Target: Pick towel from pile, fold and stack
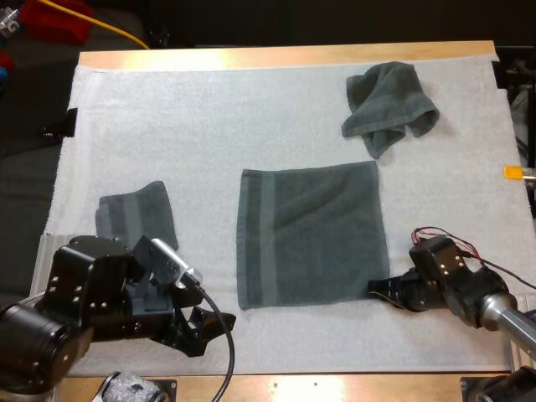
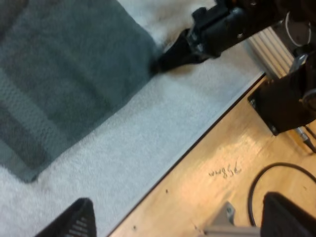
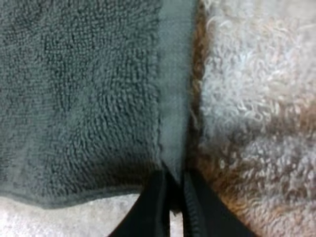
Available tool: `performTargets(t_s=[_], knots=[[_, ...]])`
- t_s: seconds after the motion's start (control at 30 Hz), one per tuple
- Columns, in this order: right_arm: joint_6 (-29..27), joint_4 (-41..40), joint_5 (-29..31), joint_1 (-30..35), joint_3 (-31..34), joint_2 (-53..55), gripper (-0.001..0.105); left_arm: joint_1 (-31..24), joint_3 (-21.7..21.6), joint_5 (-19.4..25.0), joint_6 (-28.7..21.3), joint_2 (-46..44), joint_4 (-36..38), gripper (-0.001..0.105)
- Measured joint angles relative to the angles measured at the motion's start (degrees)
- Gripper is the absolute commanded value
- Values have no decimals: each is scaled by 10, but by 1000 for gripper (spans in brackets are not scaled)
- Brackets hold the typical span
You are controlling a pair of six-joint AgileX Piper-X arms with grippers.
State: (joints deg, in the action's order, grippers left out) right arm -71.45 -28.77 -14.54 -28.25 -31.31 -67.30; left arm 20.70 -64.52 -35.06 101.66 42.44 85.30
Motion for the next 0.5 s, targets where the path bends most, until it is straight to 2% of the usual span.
performTargets(t_s=[0.2,0.5], knots=[[-1,-20,8,0,0,34,1,0,74,0,12,0,-55,66],[-26,-62,8,0,0,38,1,0,198,0,81,0,-187,66]])
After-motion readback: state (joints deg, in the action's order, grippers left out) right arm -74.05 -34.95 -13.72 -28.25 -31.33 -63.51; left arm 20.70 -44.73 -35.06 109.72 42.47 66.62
